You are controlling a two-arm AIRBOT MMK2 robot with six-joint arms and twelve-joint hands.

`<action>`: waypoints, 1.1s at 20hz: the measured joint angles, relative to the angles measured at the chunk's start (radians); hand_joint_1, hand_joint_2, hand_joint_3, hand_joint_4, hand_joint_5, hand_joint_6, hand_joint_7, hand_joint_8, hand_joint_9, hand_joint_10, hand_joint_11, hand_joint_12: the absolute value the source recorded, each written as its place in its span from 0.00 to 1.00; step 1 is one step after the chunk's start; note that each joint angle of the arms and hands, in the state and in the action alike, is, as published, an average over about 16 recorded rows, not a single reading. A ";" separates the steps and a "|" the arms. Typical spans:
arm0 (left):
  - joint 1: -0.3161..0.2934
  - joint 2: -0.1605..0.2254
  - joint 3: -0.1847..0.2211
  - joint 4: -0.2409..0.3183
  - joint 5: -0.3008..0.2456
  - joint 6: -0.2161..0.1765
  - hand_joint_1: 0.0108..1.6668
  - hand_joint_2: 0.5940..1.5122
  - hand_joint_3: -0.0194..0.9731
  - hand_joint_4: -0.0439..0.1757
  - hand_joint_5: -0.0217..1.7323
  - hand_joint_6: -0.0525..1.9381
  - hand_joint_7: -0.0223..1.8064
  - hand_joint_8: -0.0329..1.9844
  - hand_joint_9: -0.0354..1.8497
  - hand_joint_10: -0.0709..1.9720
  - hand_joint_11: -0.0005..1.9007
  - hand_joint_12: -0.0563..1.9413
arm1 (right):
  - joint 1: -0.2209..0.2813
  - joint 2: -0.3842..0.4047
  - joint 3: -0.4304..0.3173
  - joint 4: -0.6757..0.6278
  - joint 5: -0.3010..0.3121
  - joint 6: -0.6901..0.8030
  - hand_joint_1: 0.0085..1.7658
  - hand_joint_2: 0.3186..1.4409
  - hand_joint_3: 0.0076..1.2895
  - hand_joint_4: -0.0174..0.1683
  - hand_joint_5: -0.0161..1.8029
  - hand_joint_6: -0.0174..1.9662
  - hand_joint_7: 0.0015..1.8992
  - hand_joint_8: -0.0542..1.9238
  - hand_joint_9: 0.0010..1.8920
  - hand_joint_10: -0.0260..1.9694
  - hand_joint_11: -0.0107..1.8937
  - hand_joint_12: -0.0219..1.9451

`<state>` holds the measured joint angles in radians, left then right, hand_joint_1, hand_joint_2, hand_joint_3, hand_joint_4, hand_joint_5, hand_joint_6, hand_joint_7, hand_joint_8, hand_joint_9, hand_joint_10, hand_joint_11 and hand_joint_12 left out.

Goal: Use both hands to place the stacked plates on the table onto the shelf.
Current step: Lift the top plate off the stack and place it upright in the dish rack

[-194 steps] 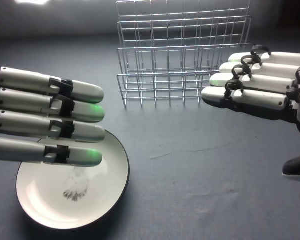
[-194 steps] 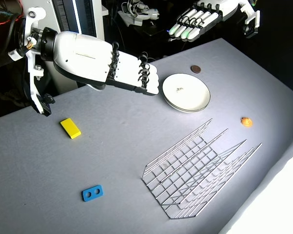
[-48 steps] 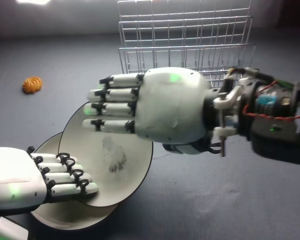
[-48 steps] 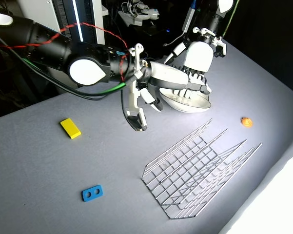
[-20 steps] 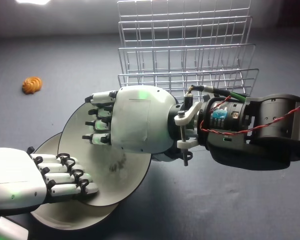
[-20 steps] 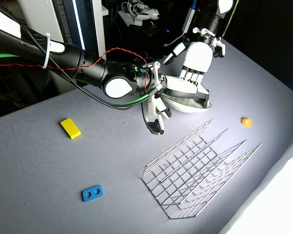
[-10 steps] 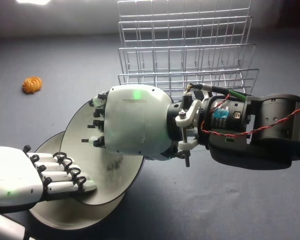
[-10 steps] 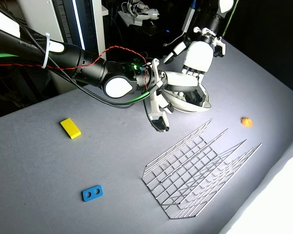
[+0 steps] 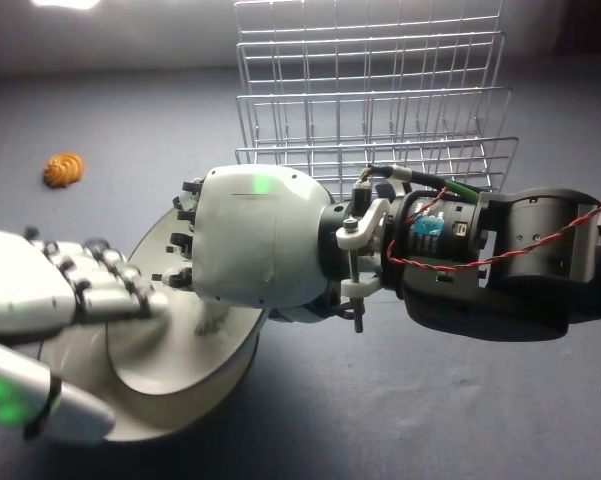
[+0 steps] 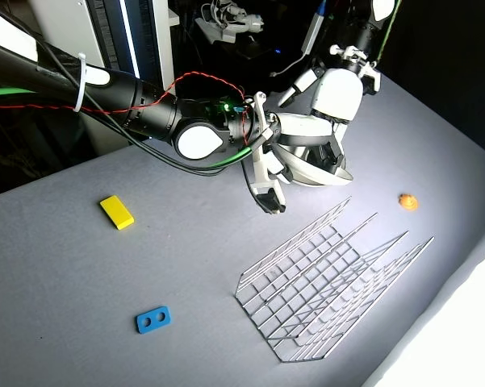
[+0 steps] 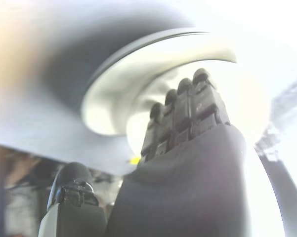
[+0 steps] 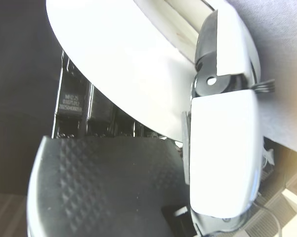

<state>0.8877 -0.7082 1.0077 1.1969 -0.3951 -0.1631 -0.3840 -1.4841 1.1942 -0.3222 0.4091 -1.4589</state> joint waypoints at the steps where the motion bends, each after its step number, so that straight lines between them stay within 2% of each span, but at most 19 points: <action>1: -0.011 0.003 0.010 -0.011 -0.001 0.000 0.01 0.57 0.04 0.21 0.01 0.03 0.02 0.02 0.03 0.04 0.01 0.03 | 0.002 0.001 -0.004 0.002 -0.001 0.000 0.63 0.55 0.01 0.06 0.41 0.49 0.53 0.25 0.64 0.02 0.43 0.55; 5: -0.050 0.019 0.045 -0.049 -0.013 0.001 0.01 0.57 0.04 0.22 0.02 0.03 0.02 0.02 0.03 0.04 0.01 0.03 | 0.016 0.006 -0.028 0.009 -0.007 0.003 0.63 0.56 0.01 0.08 0.42 0.54 0.54 0.30 0.66 0.02 0.44 0.57; 13: -0.112 0.054 0.104 -0.100 -0.045 0.001 0.01 0.57 0.04 0.22 0.02 0.03 0.02 0.02 0.03 0.04 0.01 0.03 | 0.051 0.044 -0.104 0.017 -0.019 0.005 0.64 0.62 0.01 0.10 0.45 0.58 0.56 0.36 0.67 0.02 0.43 0.57; 18: -0.146 0.066 0.140 -0.114 -0.047 0.001 0.01 0.58 0.04 0.22 0.02 0.03 0.02 0.02 0.03 0.04 0.01 0.03 | 0.086 0.095 -0.169 0.041 -0.029 0.002 0.65 0.64 0.01 0.13 0.48 0.56 0.56 0.46 0.67 0.02 0.43 0.54; 22: -0.177 0.069 0.176 -0.123 -0.035 0.001 0.01 0.58 0.04 0.23 0.02 0.03 0.02 0.02 0.03 0.04 0.01 0.03 | 0.121 0.153 -0.223 0.076 -0.035 -0.004 0.65 0.65 0.01 0.14 0.50 0.53 0.56 0.45 0.66 0.02 0.44 0.51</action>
<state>0.7106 -0.6391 1.1837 1.0743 -0.4300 -0.1620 -0.2630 -1.3316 0.9712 -0.2464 0.3744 -1.4633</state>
